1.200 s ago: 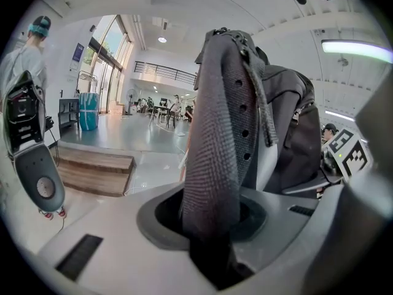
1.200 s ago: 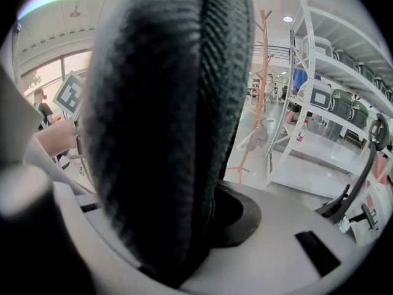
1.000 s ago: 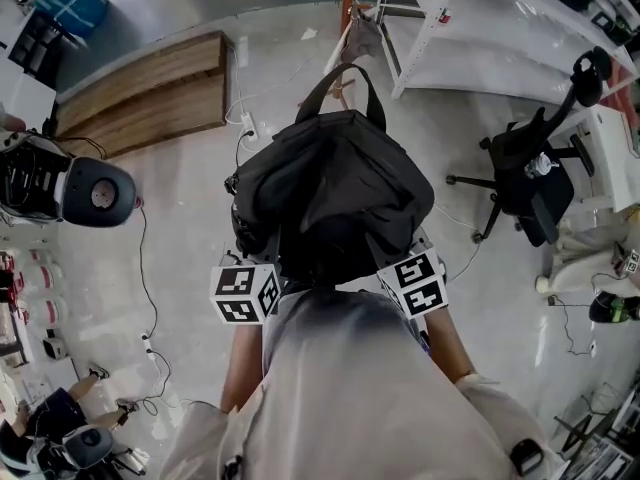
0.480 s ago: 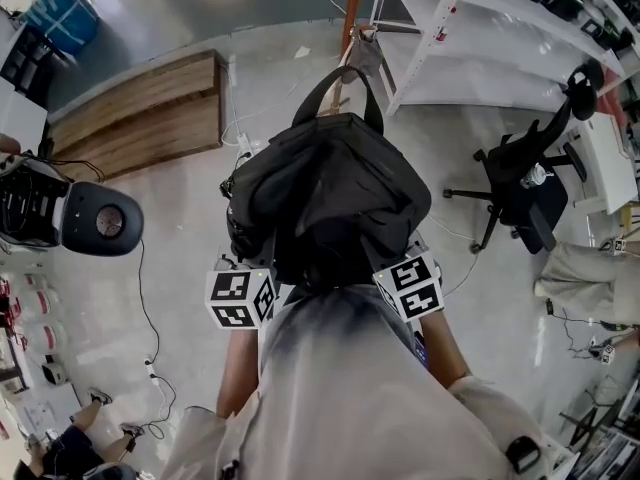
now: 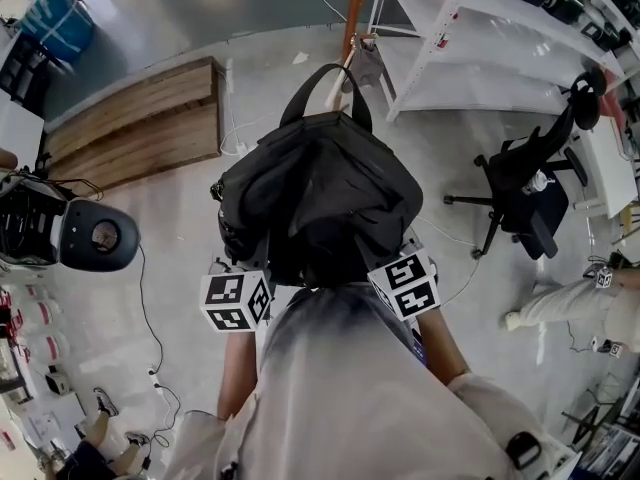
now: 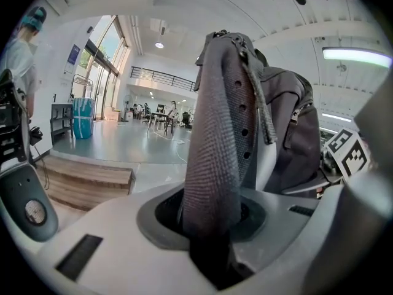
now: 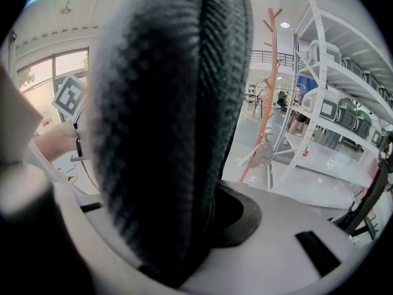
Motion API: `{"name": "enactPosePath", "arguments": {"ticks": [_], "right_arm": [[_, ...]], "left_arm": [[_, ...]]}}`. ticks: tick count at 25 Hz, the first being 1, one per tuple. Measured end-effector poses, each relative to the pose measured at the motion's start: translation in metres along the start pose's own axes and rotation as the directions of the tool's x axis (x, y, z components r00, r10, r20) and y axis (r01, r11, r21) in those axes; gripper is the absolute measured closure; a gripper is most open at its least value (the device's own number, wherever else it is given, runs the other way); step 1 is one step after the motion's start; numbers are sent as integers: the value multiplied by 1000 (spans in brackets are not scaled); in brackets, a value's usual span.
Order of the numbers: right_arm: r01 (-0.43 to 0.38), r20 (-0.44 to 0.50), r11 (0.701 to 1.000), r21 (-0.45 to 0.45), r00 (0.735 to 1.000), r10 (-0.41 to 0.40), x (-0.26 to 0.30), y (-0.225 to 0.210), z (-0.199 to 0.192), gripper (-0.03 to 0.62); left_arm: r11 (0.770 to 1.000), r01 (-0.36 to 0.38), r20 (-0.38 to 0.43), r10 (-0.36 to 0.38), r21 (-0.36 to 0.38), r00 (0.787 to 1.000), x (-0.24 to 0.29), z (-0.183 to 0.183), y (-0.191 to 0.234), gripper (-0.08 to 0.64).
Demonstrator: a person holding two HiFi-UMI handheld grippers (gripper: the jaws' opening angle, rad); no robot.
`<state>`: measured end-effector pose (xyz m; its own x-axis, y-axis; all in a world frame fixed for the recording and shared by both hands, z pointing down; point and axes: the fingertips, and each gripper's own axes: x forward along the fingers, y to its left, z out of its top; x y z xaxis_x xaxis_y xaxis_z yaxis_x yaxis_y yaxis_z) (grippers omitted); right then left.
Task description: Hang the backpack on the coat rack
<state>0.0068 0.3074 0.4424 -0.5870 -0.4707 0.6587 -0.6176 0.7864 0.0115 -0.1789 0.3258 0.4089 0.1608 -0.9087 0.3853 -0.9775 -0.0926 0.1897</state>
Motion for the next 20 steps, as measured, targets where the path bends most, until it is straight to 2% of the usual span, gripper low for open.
{"name": "enactPosePath", "arguments": {"ticks": [20], "right_arm": [[-2,-9,999,53,1000,2,86,-129,58,466]], "left_arm": [[999,30,-52,-29,31,998,161,63,18,460]]}}
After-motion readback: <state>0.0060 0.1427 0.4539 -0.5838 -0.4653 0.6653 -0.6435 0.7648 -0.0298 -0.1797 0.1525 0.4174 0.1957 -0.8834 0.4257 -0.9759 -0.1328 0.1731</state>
